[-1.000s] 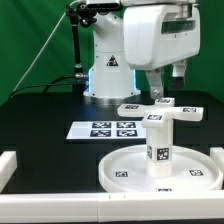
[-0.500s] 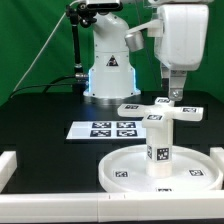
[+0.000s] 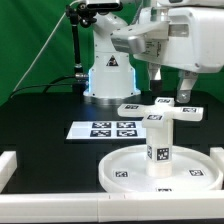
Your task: Assemble round table
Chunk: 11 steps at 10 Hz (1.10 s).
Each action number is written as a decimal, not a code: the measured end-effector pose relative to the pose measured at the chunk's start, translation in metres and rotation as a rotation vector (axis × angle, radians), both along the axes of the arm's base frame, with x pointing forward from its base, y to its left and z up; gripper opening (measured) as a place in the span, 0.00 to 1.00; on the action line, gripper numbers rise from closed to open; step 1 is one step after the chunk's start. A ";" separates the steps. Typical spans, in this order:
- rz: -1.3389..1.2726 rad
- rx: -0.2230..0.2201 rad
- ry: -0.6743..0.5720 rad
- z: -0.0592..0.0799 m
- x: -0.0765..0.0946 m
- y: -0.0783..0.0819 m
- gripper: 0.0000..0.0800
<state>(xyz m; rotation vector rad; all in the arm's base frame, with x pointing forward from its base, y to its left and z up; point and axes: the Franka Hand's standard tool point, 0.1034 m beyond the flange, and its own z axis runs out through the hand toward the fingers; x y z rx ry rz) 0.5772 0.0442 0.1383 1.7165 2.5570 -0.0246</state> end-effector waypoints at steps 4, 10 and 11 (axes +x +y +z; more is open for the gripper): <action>0.117 -0.007 0.020 -0.008 -0.003 -0.004 0.81; 0.099 -0.002 0.042 -0.021 -0.008 -0.005 0.81; 0.098 -0.002 0.044 -0.022 -0.008 -0.006 0.81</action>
Offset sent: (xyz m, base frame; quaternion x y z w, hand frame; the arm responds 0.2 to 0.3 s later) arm -0.0052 -0.0009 -0.0072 0.0063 0.0188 -0.0633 0.9978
